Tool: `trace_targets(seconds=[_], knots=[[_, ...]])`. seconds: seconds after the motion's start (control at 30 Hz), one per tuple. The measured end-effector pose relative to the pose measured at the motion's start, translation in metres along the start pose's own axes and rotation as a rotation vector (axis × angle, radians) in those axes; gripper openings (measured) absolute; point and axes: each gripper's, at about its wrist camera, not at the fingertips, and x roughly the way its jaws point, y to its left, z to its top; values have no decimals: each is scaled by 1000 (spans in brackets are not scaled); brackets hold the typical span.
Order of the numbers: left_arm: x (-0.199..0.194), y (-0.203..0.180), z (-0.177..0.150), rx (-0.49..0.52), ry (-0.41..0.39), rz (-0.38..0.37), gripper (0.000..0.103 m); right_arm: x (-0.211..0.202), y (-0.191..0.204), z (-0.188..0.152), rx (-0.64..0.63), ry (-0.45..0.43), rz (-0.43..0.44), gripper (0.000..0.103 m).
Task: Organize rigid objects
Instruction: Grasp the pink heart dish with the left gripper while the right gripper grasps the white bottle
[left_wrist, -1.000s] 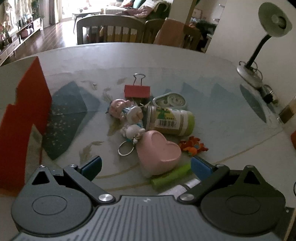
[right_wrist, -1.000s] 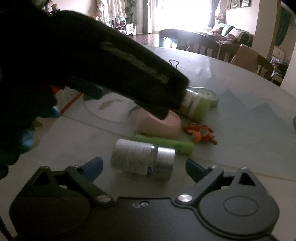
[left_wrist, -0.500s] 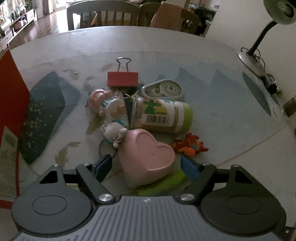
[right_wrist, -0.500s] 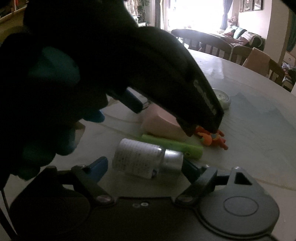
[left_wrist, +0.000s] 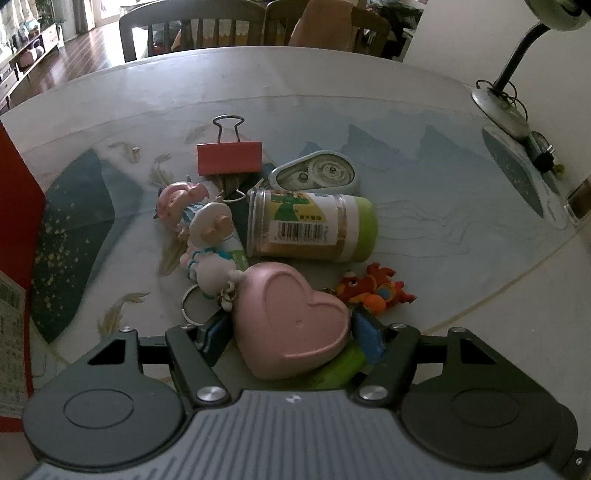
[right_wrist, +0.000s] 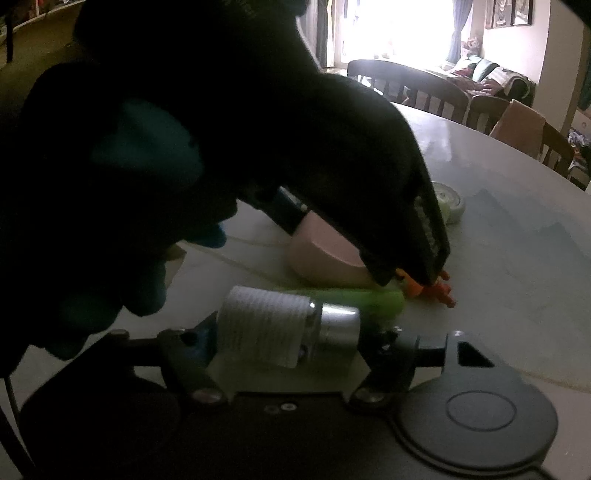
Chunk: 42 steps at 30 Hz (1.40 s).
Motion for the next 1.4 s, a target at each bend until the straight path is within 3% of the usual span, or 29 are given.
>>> trace_targets(seconds=[0.33, 0.73, 1.13, 1.4], knots=[[-14, 7, -4, -23, -9, -39, 70, -14, -5, 1, 9, 1, 22, 72], [-55, 20, -17, -63, -45, -86, 70, -56, -19, -2, 92, -5, -15, 72], [-114, 37, -30, -80, -105, -103, 70, -91, -14, 23, 109, -38, -26, 72], [-148, 70, -39, -93, -143, -74, 70, -110, 10, 49, 84, -75, -25, 72]])
